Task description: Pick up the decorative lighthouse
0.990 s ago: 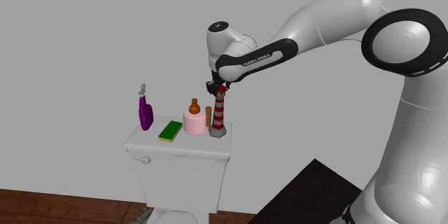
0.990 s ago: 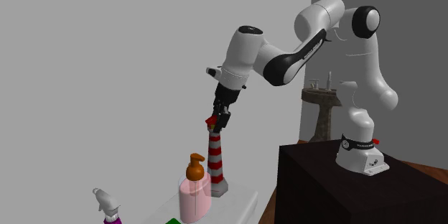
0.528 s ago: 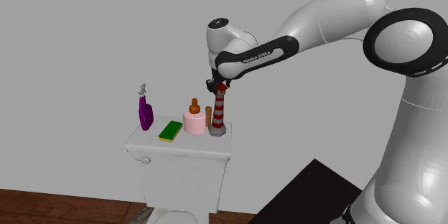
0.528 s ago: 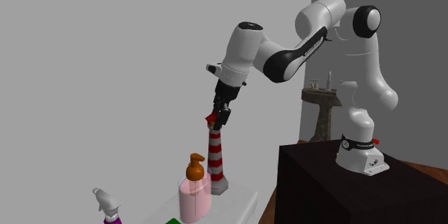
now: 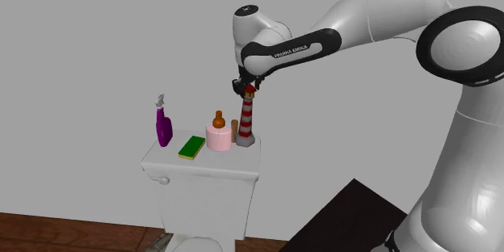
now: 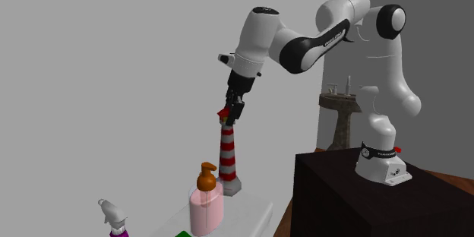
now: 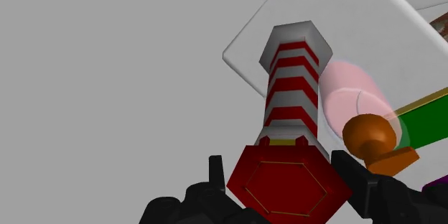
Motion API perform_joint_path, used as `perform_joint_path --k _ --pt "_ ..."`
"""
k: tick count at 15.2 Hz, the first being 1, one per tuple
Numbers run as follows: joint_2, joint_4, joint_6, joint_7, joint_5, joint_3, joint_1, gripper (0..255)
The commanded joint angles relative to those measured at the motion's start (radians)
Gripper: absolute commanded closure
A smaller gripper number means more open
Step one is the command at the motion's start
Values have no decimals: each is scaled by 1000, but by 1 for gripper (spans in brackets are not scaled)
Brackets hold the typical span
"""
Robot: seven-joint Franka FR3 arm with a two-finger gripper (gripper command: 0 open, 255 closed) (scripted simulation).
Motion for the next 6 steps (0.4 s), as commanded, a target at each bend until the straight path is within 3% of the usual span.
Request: perform_joint_path --k 1,6 --pt "-4 22 -24 -12 7 1 0 255" --pt "-12 53 -59 -29 17 4 1 255"
